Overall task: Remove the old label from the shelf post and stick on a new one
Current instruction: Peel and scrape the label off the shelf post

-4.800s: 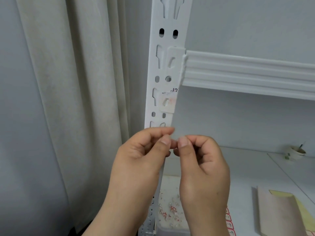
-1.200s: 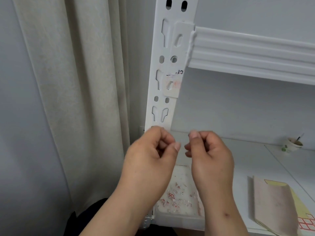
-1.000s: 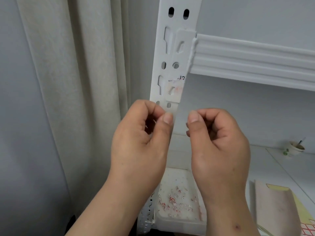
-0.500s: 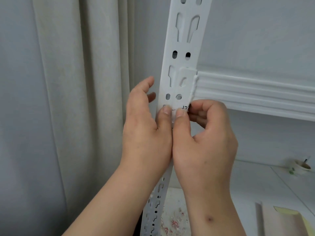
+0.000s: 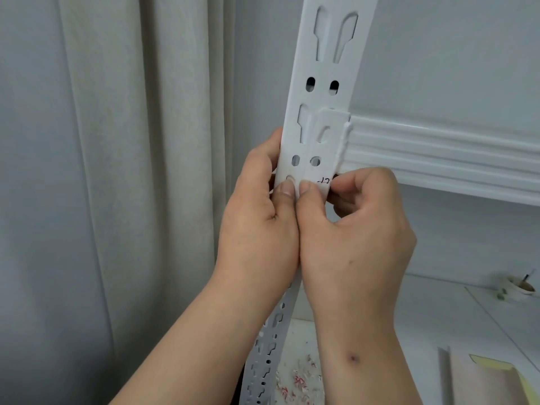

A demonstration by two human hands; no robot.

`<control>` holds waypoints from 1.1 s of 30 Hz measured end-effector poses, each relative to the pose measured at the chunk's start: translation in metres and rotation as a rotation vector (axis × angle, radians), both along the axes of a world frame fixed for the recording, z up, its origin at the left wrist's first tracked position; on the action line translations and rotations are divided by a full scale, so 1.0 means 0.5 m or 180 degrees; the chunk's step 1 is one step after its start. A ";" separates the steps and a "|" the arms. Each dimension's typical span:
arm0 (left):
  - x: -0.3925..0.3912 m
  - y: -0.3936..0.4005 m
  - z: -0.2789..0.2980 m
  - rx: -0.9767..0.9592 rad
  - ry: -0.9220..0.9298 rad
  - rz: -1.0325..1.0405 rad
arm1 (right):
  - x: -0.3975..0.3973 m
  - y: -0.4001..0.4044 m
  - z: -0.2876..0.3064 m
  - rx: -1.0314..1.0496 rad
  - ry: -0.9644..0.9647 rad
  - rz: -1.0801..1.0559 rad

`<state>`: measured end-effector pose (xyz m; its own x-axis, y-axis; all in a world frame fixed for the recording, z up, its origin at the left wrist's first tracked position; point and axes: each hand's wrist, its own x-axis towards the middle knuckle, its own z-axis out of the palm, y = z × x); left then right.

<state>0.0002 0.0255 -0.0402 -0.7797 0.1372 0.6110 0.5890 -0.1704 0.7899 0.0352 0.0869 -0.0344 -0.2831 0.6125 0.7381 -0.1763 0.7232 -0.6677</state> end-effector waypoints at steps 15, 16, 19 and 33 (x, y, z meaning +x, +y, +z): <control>-0.010 0.009 -0.014 0.0065 -0.0022 0.0008 | -0.013 0.005 -0.003 -0.0367 0.0048 0.0292; -0.010 0.009 -0.014 0.0059 -0.0015 0.0011 | -0.013 0.005 -0.002 -0.0361 0.0058 0.0290; -0.010 0.008 -0.014 0.0057 -0.0013 0.0003 | -0.014 0.006 -0.003 -0.0317 0.0078 0.0264; -0.014 0.010 -0.018 0.0102 -0.0020 -0.0056 | -0.008 0.007 -0.012 -0.0246 0.0055 0.0166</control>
